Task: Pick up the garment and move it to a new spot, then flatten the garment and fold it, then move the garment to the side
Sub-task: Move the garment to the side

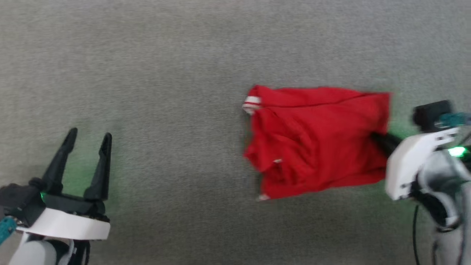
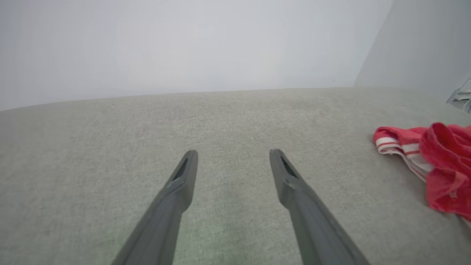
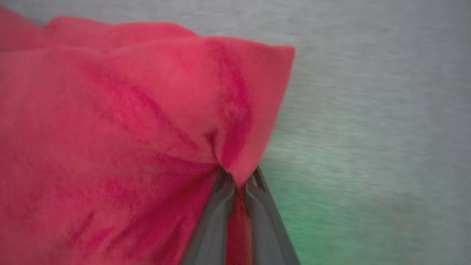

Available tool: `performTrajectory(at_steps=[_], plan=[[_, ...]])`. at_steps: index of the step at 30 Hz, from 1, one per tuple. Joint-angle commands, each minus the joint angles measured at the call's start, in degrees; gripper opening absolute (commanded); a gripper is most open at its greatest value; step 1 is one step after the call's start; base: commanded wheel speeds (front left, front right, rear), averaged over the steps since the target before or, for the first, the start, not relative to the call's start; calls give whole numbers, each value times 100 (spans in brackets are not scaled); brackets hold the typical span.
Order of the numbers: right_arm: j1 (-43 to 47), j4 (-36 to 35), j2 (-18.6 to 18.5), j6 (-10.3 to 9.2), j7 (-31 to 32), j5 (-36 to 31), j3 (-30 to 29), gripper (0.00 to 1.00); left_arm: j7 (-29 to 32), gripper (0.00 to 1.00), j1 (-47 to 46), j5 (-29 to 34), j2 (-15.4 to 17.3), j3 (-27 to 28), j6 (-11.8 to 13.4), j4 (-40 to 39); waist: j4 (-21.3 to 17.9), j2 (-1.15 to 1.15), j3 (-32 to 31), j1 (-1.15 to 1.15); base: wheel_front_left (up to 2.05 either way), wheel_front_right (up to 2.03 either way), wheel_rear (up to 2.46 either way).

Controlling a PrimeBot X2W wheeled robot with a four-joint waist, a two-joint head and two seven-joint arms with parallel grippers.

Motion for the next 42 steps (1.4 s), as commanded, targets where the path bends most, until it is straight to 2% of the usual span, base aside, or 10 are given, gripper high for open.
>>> performTrajectory(at_steps=[1,9,14,19,27,31,35,36,37,42], plan=[[67,36,-101,-45,-11,-60,-167,0,-30,100,-137,33,35,-7,14,-41,-127,0,79,0,0,0,0],[54,-406,-31,-38,-270,-300,-1800,0,-30,100,-1013,0,676,-512,14,-411,-658,0,712,0,0,0,0],[-493,-135,7,-38,-601,-841,-2819,0,-30,100,-1801,-51,1136,-830,14,-658,-850,0,1212,0,0,0,0],[-1231,190,78,-38,-1135,-1449,-3537,0,-30,100,-2364,-158,1478,-878,14,-902,-907,0,1631,0,0,0,0],[-2332,908,4,-39,-1676,-2464,-4096,0,-30,100,-2732,-177,1882,-741,14,-1157,-860,0,2063,0,0,0,0],[-2621,1313,71,-39,-1891,-2853,-4136,0,-30,100,-2698,-188,1912,-643,15,-1116,-810,0,2087,0,0,0,0],[-2742,1606,76,-39,-2076,-3128,-4154,0,-30,100,-2597,-182,1811,-585,15,-1079,-752,0,1965,0,0,0,0],[-2741,1668,78,-39,-2120,-3190,-4146,25,-30,100,-2570,-172,1774,-581,15,-1065,-737,0,1907,0,0,0,0],[-2738,1701,69,-39,-2182,-3215,-4127,100,-30,100,-2556,-160,1731,-584,15,-1049,-718,0,1842,0,0,0,0],[-2583,1831,-17,-39,-2409,-3340,-3970,100,-30,100,-2407,-109,1509,-647,15,-927,-624,0,1477,0,0,0,0]])
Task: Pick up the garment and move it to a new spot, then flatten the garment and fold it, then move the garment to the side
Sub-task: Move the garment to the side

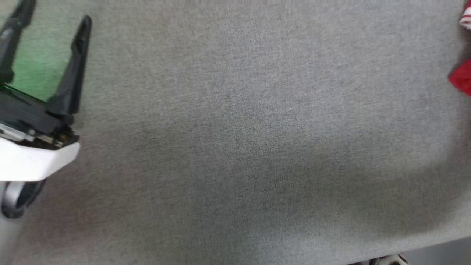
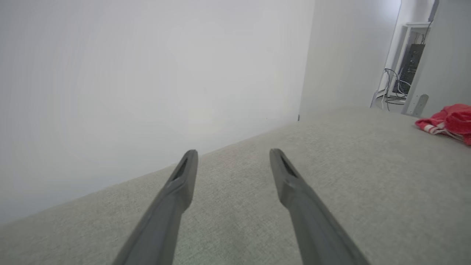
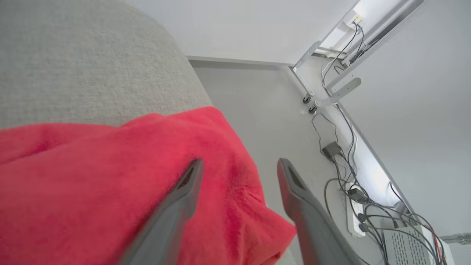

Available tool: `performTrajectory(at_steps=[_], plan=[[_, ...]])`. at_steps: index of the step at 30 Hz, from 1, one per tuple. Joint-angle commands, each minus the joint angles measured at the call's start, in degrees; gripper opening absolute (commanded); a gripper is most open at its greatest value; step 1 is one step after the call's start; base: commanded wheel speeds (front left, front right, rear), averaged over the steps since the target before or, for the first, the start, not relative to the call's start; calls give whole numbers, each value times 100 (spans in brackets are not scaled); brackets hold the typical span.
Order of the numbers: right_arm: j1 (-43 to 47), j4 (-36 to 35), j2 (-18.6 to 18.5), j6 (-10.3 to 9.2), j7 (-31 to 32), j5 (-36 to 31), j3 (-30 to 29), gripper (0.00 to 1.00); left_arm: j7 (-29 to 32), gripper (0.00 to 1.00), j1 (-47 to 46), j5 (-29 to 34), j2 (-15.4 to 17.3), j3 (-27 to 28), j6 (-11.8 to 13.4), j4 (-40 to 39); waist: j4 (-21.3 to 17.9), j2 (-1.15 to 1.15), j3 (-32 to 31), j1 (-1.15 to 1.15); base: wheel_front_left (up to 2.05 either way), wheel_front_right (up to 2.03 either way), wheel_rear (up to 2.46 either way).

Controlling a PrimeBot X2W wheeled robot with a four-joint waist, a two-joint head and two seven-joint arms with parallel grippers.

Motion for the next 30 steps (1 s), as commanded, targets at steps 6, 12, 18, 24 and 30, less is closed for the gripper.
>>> performTrajectory(at_steps=[6,12,18,24,30], plan=[[488,36,-88,-30,-264,234,791,100,-30,100,454,43,-536,-89,16,398,364,0,-1052,0,0,0,0],[1078,132,46,-30,-765,727,1898,100,-30,100,1123,86,-1089,73,16,1018,647,0,-1889,0,0,0,0],[1720,238,322,-30,-1430,1163,2597,100,-30,100,1722,80,-1462,197,16,1667,942,0,-2497,0,0,0,0],[2477,390,630,-30,-2106,1537,3180,100,-30,100,2177,115,-1677,300,16,2147,1176,0,-3037,0,0,0,0],[3185,320,796,-30,-2534,1971,3372,100,-30,100,2675,195,-1858,527,16,2296,1325,0,-3525,0,0,0,0]])
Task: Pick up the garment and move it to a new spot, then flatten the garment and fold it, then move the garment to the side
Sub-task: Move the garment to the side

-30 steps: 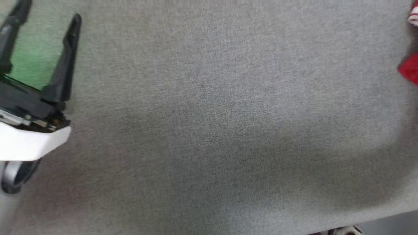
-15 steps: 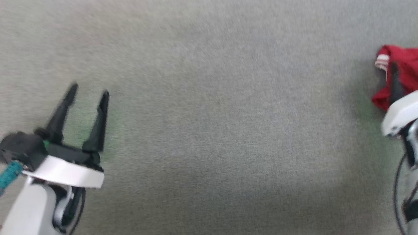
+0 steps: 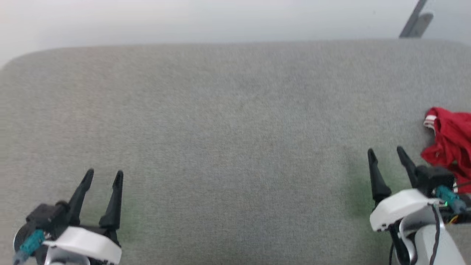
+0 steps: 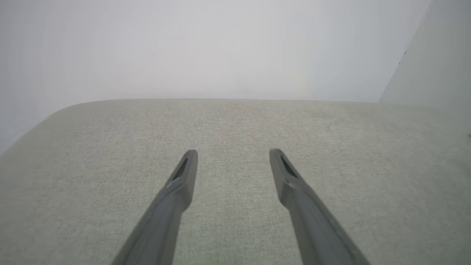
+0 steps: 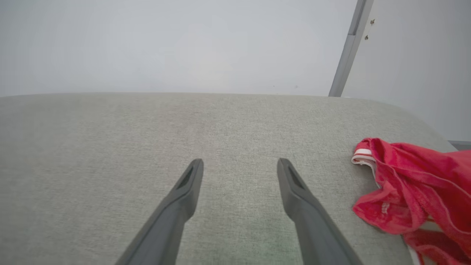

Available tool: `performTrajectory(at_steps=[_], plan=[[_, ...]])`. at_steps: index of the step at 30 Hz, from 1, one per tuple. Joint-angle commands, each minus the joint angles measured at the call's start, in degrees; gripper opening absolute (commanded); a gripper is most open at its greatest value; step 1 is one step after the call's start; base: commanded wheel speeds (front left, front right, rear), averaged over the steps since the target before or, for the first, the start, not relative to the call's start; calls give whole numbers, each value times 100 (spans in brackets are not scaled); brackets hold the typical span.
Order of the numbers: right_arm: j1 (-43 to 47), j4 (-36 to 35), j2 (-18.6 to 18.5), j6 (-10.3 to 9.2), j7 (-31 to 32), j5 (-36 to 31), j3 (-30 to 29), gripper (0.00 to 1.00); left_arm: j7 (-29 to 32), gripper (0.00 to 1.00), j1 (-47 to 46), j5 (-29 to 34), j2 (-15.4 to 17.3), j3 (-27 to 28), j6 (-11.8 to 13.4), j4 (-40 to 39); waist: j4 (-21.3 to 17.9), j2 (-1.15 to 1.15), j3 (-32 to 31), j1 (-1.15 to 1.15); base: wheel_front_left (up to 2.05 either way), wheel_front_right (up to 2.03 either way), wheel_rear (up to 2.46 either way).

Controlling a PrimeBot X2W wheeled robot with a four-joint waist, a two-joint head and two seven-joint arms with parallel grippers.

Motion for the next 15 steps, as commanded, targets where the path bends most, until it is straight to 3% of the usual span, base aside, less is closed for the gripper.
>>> performTrajectory(at_steps=[1,15], plan=[[144,-94,31,-30,-92,72,75,100,-30,100,142,37,-35,91,16,-16,142,0,-265,0,0,0,0],[1086,-1097,155,-24,-37,213,43,100,-30,100,922,274,-385,557,16,-524,234,0,-694,0,0,0,0]])
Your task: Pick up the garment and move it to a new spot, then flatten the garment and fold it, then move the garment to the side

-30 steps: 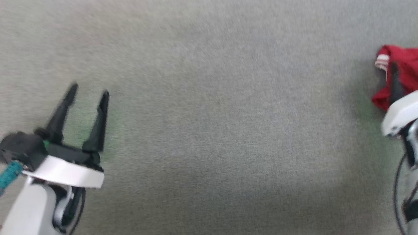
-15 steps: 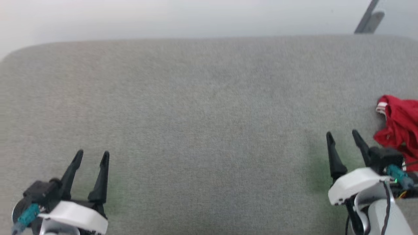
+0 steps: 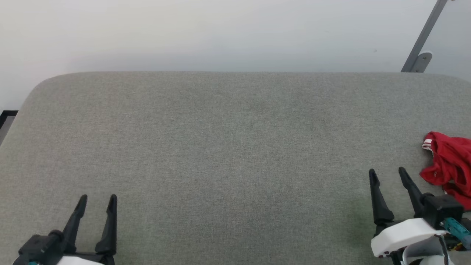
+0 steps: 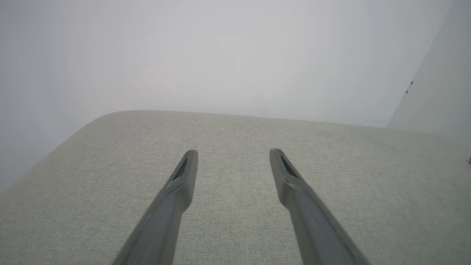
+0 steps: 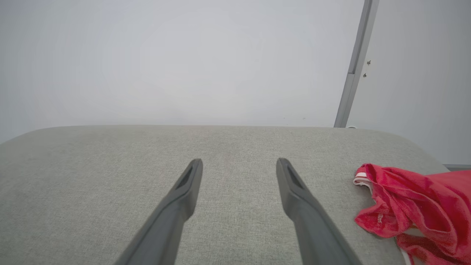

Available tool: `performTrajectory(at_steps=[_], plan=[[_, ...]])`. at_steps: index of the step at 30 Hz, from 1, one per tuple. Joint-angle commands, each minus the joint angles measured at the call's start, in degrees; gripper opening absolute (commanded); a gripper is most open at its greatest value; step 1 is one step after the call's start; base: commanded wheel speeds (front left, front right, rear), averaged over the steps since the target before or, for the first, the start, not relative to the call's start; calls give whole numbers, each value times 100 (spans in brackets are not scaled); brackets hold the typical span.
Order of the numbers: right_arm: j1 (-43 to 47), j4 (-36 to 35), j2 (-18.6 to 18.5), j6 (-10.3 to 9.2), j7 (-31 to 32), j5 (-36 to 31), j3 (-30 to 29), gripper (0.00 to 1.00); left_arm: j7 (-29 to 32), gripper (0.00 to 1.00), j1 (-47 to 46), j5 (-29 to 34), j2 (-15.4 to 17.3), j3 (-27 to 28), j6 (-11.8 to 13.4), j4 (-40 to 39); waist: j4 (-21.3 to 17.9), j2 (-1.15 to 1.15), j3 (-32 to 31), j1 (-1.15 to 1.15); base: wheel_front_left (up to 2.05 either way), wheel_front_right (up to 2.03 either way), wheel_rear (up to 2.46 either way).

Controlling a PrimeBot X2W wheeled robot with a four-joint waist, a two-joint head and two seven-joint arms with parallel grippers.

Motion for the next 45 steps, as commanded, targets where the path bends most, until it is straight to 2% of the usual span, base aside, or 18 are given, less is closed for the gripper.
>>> performTrajectory(at_steps=[1,8,22,23,27,45], plan=[[68,-52,13,-16,31,2,-11,100,-30,100,61,63,-2,22,16,-33,3,0,-6,0,0,0,0],[337,-433,51,-16,221,5,-107,100,-30,100,267,41,-88,103,16,-159,32,0,-77,0,0,0,0],[415,-634,48,-16,438,25,-69,100,-30,100,308,91,-140,162,16,-197,20,0,-67,0,0,0,0],[365,-628,38,0,434,1,-74,0,0,0,251,67,-145,157,0,-183,20,0,-64,0,0,0,0],[431,-423,58,1,453,6,-77,0,19,0,263,61,-280,104,-1,7,20,0,-62,0,0,0,0],[216,-253,73,-1,732,1886,-108,0,438,0,-79,-1560,-467,191,3,192,-31,0,-75,0,0,0,0]])
